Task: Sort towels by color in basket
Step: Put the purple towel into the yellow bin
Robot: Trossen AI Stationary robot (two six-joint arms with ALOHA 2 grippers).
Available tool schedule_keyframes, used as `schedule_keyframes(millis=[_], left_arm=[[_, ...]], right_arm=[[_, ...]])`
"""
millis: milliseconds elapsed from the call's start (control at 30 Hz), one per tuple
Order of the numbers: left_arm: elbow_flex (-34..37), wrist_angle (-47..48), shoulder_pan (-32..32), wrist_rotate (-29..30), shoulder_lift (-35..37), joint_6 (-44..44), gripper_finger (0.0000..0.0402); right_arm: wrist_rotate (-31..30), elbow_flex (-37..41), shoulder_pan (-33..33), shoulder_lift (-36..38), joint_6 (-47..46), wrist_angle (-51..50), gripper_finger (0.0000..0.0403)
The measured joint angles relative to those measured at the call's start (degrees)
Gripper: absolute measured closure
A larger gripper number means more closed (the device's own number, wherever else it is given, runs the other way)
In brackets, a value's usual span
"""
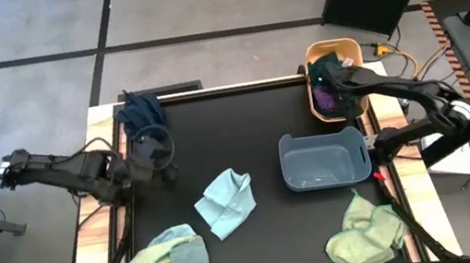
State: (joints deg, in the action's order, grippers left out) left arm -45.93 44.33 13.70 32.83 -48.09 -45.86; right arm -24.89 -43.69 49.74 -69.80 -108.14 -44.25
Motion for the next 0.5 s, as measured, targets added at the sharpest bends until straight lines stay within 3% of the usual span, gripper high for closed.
schedule_keyframes(millis=[300,500], left_arm=[[0.0,-0.9,-17.7,-12.2,0.6,13.0,0.0109],[-0.3,-1.7,-20.3,-15.9,0.8,17.3,0.0109]], right_arm=[[4.3,0.3,1.3,0.2,-0.2,0.8,0.0206],[6.5,-0.7,0.3,4.9,-0.6,-3.5,0.0160]])
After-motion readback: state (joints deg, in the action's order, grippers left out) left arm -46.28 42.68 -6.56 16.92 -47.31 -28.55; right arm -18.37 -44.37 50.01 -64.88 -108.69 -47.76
